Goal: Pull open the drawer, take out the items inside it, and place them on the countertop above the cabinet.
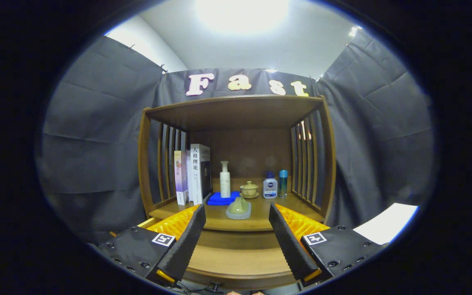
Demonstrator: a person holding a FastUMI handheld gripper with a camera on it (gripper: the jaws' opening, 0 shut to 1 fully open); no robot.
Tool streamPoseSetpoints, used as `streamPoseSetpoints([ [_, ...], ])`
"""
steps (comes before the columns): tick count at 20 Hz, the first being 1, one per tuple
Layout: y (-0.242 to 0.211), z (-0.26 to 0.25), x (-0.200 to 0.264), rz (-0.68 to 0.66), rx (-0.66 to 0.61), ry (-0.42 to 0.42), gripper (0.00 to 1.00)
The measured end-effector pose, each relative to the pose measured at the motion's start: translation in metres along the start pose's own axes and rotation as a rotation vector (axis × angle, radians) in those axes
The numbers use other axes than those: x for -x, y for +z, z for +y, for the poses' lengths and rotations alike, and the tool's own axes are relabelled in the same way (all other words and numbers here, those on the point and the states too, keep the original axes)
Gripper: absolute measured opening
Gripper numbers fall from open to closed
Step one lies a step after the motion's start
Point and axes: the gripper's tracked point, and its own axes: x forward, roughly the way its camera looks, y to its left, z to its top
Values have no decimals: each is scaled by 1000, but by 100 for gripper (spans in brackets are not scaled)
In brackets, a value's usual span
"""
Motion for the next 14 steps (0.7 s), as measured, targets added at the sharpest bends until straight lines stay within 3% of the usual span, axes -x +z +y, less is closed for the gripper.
streamPoseSetpoints([
  [7, -67, -10, 48, 113, -45, -40, 98],
  [14, -112, 40, 75, 121, 145, 46, 99],
])
